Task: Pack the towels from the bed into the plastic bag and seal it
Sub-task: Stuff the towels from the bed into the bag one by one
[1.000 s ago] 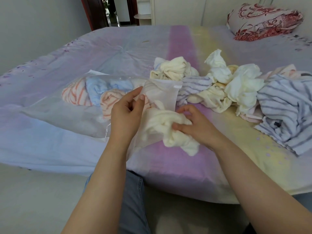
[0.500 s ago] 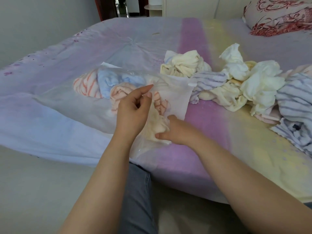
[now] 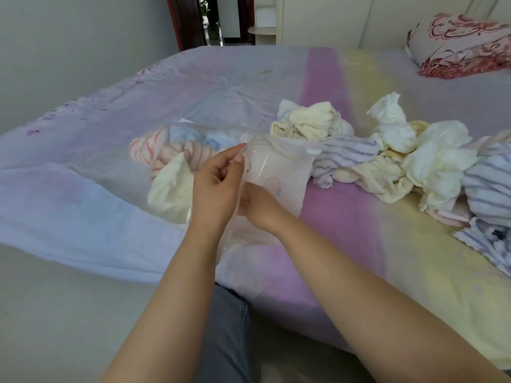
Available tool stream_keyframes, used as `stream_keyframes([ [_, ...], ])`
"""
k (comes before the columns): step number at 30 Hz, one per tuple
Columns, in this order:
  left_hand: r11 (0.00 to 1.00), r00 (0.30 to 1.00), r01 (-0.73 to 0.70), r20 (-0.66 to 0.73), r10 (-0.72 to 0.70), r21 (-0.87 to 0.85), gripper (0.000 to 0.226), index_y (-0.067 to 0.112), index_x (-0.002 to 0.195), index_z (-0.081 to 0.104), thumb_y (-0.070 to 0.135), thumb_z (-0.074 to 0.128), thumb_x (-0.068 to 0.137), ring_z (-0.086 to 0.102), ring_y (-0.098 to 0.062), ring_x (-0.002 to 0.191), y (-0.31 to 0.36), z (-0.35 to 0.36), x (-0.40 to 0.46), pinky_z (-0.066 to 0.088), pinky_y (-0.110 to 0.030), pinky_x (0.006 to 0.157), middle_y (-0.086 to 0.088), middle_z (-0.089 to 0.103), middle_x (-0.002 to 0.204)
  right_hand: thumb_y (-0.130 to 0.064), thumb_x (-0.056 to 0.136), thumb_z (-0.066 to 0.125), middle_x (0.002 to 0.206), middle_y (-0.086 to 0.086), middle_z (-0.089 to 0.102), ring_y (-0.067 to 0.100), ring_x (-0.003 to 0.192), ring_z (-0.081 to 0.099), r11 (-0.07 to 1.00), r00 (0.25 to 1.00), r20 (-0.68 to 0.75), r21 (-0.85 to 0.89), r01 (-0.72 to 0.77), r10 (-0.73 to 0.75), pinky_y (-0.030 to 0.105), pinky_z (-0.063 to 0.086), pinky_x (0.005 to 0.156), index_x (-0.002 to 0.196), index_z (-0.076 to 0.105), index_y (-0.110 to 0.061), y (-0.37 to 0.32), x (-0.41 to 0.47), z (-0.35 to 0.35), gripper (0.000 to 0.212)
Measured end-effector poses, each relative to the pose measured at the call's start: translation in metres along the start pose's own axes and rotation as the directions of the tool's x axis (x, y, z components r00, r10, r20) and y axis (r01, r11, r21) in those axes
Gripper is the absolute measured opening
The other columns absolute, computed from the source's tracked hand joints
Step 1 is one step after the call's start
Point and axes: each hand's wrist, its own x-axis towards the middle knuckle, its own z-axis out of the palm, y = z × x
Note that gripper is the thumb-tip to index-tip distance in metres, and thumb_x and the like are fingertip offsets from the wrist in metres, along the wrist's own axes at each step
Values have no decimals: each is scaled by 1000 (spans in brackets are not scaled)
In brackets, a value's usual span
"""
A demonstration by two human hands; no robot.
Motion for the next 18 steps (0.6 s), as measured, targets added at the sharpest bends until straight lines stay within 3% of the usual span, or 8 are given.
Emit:
stream_keyframes([
  [2, 1000, 1000, 4, 23, -4, 2, 21, 37, 105, 68, 24, 55, 95, 54, -14, 81, -3, 7, -1, 47, -21, 73, 0, 61, 85, -14, 96, 48, 94, 1, 69, 14, 83, 67, 987, 985, -173, 159, 4, 24, 29, 53, 79, 109, 62, -20, 19, -30, -20, 20],
  [4, 999, 998, 32, 46, -31, -12, 21, 36, 107, 70, 29, 56, 93, 53, -16, 80, -6, 17, -3, 48, -27, 73, -4, 59, 86, -16, 96, 50, 86, -1, 72, 11, 74, 68, 979, 912, -410, 196, 56, 30, 24, 53, 72, 101, 62, -25, 42, -60, -47, 16],
  [7, 999, 997, 54, 47, -54, 6, 23, 29, 114, 69, 26, 56, 95, 54, -13, 82, -7, 32, -7, 50, -26, 76, 0, 59, 88, -20, 92, 55, 105, -3, 66, 16, 97, 62, 995, 695, -719, -64, -71, 3, 33, 49, 85, 110, 60, -23, 83, -69, -101, 19],
  [9, 998, 997, 59, 49, -60, 12, 25, 26, 116, 69, 26, 57, 95, 54, -12, 82, -6, 38, -9, 51, -26, 77, 0, 59, 88, -23, 87, 61, 133, 10, 49, 28, 123, 46, 934, 608, -794, -218, -284, -1, 39, 40, 100, 131, 49, -15, 110, -61, -138, 46],
  [11, 998, 997, 52, 57, -54, 32, 24, 26, 115, 69, 26, 57, 95, 54, -12, 81, -6, 39, -12, 52, -25, 76, 0, 58, 88, -32, 83, 65, 149, 17, 28, 36, 136, 27, 833, 659, -748, -315, -456, 78, 47, 30, 108, 145, 30, -18, 133, -55, -165, 73],
  [13, 997, 997, 36, 60, -39, 61, 20, 30, 111, 69, 25, 57, 95, 52, -10, 81, -6, 37, -14, 48, -14, 71, 1, 56, 87, -34, 84, 63, 148, 18, 27, 36, 136, 27, 734, 702, -689, -382, -562, 180, 48, 31, 107, 147, 24, -22, 155, -53, -179, 75],
  [15, 996, 998, 34, 57, -39, 82, 20, 35, 109, 67, 24, 58, 95, 51, -7, 81, -5, 32, -15, 47, -9, 71, 3, 55, 89, -34, 89, 52, 134, 19, 45, 36, 122, 45, 717, 708, -686, -410, -563, 164, 44, 40, 96, 135, 45, -18, 166, -55, -185, 49],
  [18, 995, 997, 58, 56, -62, 82, 21, 41, 107, 67, 28, 59, 94, 54, -10, 84, -11, 24, -15, 52, -28, 83, 4, 56, 91, -33, 91, 45, 111, 16, 58, 34, 100, 57, 768, 705, -709, -450, -456, 3, 38, 47, 75, 109, 65, -12, 157, -60, -180, 34],
])
